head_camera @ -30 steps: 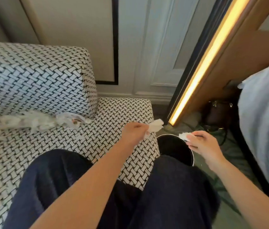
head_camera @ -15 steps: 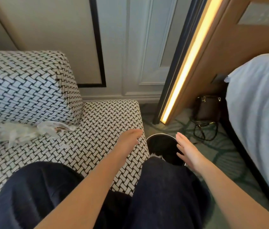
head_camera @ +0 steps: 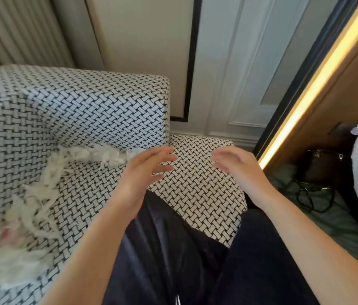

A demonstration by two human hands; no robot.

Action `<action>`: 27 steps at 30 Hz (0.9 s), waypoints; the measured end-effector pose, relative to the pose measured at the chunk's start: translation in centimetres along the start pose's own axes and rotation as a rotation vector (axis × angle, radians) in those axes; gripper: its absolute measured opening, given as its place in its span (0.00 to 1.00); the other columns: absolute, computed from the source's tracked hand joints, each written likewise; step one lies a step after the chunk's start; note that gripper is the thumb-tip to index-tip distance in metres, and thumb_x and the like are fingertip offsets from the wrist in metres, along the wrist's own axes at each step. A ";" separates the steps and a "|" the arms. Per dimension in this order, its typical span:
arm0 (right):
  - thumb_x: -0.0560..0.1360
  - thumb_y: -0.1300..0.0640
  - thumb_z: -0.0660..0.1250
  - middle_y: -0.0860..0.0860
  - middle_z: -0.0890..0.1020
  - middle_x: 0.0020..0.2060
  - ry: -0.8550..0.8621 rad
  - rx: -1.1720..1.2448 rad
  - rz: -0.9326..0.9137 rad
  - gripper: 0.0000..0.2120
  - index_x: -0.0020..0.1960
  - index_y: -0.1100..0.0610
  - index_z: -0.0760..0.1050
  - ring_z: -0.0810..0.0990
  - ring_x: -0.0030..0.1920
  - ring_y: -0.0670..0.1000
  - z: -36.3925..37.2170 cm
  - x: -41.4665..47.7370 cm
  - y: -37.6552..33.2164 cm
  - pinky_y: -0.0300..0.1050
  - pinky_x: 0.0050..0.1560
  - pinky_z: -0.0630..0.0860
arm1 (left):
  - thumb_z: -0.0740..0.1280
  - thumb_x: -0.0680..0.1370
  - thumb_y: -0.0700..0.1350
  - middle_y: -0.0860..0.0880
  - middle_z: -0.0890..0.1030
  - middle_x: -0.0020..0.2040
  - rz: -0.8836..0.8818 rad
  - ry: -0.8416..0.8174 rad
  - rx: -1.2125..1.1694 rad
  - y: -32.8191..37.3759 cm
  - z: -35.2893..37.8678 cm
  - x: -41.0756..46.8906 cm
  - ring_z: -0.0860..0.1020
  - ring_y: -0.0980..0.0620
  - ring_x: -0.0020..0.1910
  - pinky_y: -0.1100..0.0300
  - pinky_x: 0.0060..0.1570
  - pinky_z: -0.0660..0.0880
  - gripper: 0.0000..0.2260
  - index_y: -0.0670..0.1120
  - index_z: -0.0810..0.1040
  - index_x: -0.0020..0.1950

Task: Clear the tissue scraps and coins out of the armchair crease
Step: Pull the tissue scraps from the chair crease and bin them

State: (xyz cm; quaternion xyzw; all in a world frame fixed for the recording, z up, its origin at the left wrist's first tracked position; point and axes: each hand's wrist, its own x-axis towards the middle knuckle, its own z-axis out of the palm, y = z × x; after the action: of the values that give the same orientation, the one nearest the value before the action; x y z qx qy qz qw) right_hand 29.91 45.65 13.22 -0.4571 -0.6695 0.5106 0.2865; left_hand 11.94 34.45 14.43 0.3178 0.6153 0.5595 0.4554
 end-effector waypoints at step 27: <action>0.77 0.44 0.62 0.48 0.43 0.77 -1.010 -0.881 -0.558 0.20 0.68 0.37 0.67 0.38 0.76 0.55 34.4 -9.9 2.2 0.56 0.73 0.37 | 0.66 0.77 0.45 0.47 0.83 0.52 -0.291 0.883 -0.204 -15.2 -23.8 -19.5 0.80 0.46 0.52 0.49 0.59 0.73 0.05 0.51 0.81 0.49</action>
State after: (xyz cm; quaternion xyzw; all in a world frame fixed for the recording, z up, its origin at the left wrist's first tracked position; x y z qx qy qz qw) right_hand 5.50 22.26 1.13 -0.0508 -0.9553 0.2501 -0.1491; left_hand -0.60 4.83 2.63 -0.0861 0.7300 0.6290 0.2531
